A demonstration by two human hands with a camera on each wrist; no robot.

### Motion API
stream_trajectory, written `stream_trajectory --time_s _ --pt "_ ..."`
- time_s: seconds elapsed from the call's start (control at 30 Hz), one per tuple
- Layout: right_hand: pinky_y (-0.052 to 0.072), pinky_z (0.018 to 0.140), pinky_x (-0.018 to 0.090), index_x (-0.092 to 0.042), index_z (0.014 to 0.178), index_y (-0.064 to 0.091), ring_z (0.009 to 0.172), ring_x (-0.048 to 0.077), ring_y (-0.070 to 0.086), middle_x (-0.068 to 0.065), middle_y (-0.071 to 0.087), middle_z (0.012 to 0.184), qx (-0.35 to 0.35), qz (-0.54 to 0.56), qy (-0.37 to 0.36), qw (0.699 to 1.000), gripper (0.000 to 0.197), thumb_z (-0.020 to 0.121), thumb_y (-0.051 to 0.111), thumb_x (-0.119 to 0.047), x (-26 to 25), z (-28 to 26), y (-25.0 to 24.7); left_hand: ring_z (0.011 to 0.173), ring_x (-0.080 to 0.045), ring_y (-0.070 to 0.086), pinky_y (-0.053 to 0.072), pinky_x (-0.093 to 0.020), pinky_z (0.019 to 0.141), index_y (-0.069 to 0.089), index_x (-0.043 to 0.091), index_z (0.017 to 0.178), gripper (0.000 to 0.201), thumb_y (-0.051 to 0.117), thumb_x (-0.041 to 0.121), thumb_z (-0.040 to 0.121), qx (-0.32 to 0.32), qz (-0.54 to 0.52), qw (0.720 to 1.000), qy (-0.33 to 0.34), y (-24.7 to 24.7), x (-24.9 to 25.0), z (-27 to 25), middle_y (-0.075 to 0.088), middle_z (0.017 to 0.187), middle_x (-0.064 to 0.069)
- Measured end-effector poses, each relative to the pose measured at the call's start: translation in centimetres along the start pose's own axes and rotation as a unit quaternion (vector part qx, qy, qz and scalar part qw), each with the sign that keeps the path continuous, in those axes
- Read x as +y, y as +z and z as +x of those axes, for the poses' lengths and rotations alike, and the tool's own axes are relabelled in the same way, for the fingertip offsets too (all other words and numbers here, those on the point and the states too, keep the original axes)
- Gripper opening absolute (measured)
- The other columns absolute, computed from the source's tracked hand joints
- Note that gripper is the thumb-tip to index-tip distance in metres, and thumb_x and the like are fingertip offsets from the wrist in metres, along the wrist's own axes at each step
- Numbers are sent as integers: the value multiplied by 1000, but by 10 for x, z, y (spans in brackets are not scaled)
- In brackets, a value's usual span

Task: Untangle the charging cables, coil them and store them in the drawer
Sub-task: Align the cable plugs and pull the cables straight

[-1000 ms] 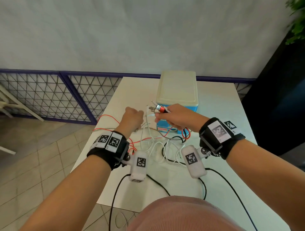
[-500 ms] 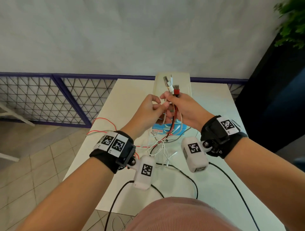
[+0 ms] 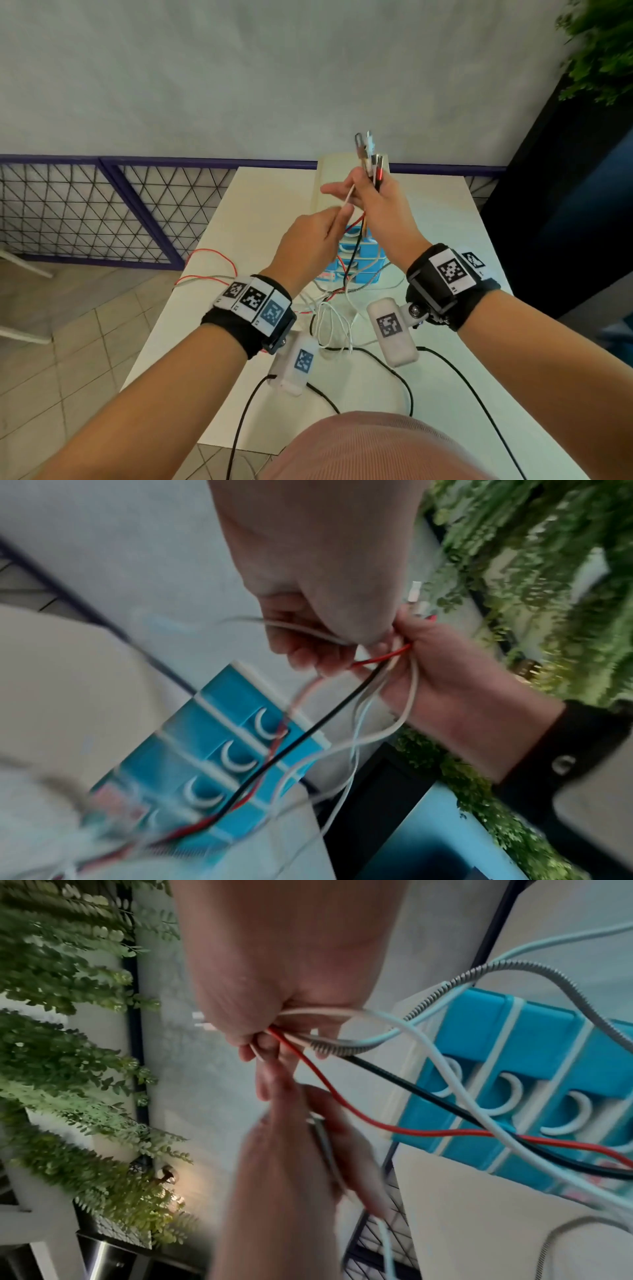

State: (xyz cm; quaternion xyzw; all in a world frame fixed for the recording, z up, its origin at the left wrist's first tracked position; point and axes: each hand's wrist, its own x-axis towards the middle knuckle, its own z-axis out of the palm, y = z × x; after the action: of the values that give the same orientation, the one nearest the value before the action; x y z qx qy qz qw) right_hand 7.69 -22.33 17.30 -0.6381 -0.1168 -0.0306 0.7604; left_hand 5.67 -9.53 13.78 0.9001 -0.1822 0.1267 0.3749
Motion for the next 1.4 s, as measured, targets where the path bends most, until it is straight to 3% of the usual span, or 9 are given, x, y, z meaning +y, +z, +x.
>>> stream_trajectory --time_s 0.13,0.23,0.33,0.47,0.63,0.73,0.9,1.13,1.4 --pt "53 89 27 -10 85 44 93 24 72 20 74 92 -5 45 9 999 24 105 36 -22 -9 6 -2 47 -4 39 32 -22 53 48 14 64 47 34 38 101 -56 -99 993 -26 10 -3 -5 44 51 8" --pt "57 70 31 -11 82 46 66 20 69 5 68 68 17 136 41 990 29 104 37 -26 -16 10 -4 47 -3 34 31 -21 54 43 19 67 40 32 35 102 -104 -126 986 -43 20 -17 -14 39 55 9" --pt "42 47 23 -14 79 46 43 9 39 -4 44 56 25 189 69 979 31 104 37 -30 -21 12 -10 52 -1 42 38 -29 61 48 12 78 37 29 31 103 -144 -162 974 -66 25 -28 -22 45 66 6" --pt "33 38 20 -18 82 43 39 6 30 -5 35 56 0 165 97 982 29 103 36 -38 -20 5 -16 86 -11 52 42 -32 83 53 15 103 44 27 50 96 -128 -207 969 -48 17 -20 -16 53 95 -3" --pt "21 34 16 -18 84 45 36 4 24 -7 31 54 -73 130 136 979 28 103 37 -38 -19 0 -22 125 -4 44 30 -14 104 47 26 129 46 29 38 88 -59 -325 939 -92 -1 12 7 51 133 9" --pt "21 34 15 -17 82 46 38 3 25 -7 33 55 -109 59 172 977 28 103 38 -34 -15 -7 -20 118 -6 54 39 -24 105 38 27 135 44 42 39 92 13 -355 931 -88 -18 34 25 53 132 3" --pt "26 37 20 -14 75 42 37 6 28 -7 38 50 -123 -122 153 973 30 104 34 -17 -19 -16 -11 95 -8 65 52 -26 90 41 29 134 57 69 18 85 -21 -268 963 -22 -34 38 38 65 111 1" --pt "38 34 24 -6 98 48 30 15 44 4 49 53 -97 -217 133 962 11 99 38 -11 -20 -24 -1 93 -11 64 53 -30 84 65 20 100 18 56 32 91 -29 -187 982 -10 -29 36 31 69 103 3" --pt "34 35 21 -11 98 50 36 9 39 4 46 62 -58 -210 80 973 7 98 44 -13 -20 -21 2 102 -2 59 48 -21 91 54 28 128 30 41 27 101 25 -209 977 -4 -21 34 24 64 115 7"
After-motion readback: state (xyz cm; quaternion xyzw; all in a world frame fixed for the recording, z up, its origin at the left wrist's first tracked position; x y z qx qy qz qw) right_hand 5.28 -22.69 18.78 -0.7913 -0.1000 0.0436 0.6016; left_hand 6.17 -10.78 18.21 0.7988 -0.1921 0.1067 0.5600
